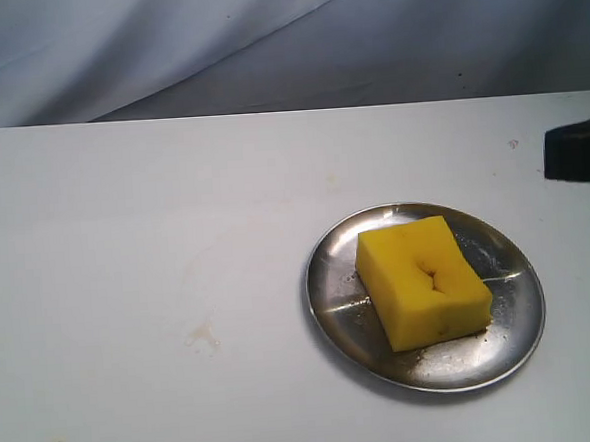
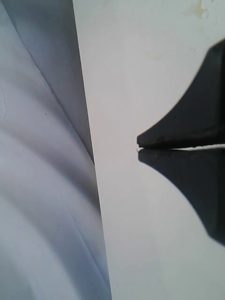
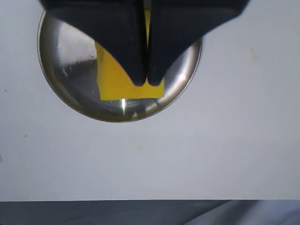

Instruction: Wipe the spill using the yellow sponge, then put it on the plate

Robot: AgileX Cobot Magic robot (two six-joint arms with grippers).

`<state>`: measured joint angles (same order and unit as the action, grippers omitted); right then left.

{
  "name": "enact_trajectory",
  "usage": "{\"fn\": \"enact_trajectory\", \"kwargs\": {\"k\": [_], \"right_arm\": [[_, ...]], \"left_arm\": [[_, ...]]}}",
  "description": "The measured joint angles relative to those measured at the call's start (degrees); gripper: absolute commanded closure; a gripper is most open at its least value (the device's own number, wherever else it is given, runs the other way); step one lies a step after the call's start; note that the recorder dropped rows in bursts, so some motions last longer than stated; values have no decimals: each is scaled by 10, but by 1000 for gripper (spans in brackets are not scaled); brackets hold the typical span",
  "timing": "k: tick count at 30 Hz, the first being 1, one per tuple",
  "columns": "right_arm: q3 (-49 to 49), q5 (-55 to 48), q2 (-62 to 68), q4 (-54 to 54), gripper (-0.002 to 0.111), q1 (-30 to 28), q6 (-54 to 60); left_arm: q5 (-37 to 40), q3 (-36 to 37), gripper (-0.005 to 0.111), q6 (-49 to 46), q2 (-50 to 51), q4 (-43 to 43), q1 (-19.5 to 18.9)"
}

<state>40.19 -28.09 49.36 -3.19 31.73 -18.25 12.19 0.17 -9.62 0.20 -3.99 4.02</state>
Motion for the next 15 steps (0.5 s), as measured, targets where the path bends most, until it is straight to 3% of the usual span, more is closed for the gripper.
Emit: {"fn": "enact_trajectory", "kwargs": {"k": [7, 15], "right_arm": [[-105, 19, -99, -67, 108, -19, -79], [-224, 108, -215, -19, 108, -118, -31]], "left_arm": [[0, 0, 107, 0, 0, 0, 0], [0, 0, 107, 0, 0, 0, 0]]}}
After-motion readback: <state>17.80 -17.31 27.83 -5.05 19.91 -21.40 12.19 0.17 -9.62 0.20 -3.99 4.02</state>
